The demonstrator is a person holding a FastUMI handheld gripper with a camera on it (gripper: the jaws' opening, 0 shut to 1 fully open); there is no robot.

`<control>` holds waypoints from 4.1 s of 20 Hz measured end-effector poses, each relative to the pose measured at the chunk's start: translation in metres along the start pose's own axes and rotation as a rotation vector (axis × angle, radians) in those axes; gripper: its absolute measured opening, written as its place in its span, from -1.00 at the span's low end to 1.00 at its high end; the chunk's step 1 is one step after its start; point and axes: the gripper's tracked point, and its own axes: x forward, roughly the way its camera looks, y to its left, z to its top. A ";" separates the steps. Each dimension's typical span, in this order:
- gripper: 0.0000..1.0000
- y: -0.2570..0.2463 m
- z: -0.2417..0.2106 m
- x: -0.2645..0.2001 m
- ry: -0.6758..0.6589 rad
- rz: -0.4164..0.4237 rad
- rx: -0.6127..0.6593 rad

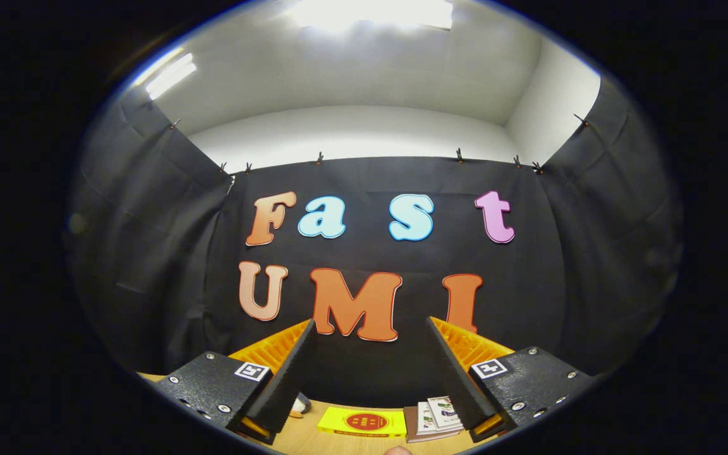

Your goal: Open the storage box then place both shoes into the box .Put the left shoe in first, then the right shoe, with the right side of both shoes facing outward in a uniform manner.

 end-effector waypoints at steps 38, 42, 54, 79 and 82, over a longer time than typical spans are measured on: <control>0.93 0.210 -0.267 -0.133 0.985 0.550 0.442; 0.93 0.230 -0.293 -0.160 1.093 0.605 0.482; 0.93 0.279 -0.341 -0.216 1.343 0.723 0.759; -0.04 0.314 -0.235 -0.186 1.280 0.818 1.136; -0.33 0.326 -0.214 -0.163 1.215 0.798 1.163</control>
